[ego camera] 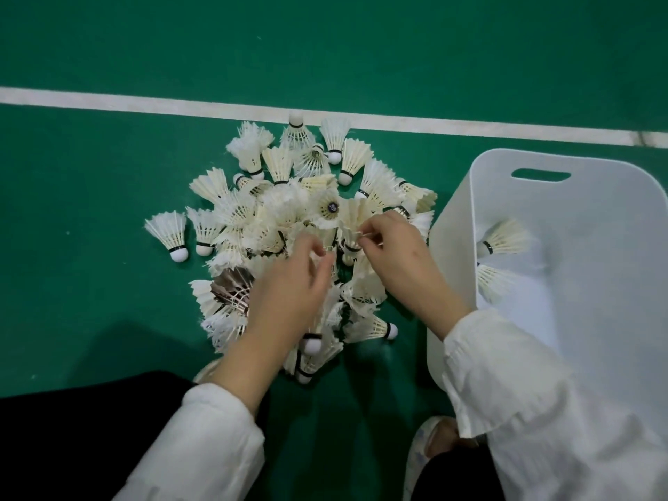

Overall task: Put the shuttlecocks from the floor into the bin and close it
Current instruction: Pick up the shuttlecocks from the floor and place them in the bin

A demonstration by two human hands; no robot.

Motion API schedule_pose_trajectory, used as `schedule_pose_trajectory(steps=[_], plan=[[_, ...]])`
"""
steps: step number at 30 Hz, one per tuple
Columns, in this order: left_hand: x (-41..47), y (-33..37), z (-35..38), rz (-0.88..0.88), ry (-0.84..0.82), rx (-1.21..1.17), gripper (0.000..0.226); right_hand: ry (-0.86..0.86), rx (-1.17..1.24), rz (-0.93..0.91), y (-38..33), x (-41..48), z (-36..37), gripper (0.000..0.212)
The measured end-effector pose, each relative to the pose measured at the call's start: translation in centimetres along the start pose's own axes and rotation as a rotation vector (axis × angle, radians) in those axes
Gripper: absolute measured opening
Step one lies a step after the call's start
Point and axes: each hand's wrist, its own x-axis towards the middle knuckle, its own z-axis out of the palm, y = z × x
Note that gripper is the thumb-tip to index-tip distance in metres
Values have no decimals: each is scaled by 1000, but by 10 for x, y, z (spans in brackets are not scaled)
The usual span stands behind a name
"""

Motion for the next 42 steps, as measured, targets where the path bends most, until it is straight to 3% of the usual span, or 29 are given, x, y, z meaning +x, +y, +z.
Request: schedule_pose_trajectory(steps=[3,6,9,12,16,21,25,29,35,38,42], plan=[[0,8,22,29,-151,158,35,27,-10,-21,-1,-1,-9,18],[6,13,36,-81,-260,284,46,16,-46,-44,-4,-3,-20,18],[14,17,41,-146,-363,349,32,-63,-204,-100,-8,-2,-48,17],[22,25,33,-163,-282,337,22,-95,-255,-82,-12,-2,-99,14],[35,47,3,-165,-49,228,20,-14,-223,-19,5,-10,-151,8],[55,114,-29,7,88,33,19,132,-138,109,51,-20,-174,12],[66,169,-24,131,36,2,18,223,-101,223,98,-30,-182,16],[76,202,7,191,-93,79,17,160,-308,335,155,-36,-167,20],[79,208,50,198,-242,180,17,116,-140,551,219,-12,-127,20],[73,204,63,214,-286,195,17,120,-24,564,227,-2,-117,13],[68,202,69,232,-296,199,19,35,-43,526,231,-1,-113,15]])
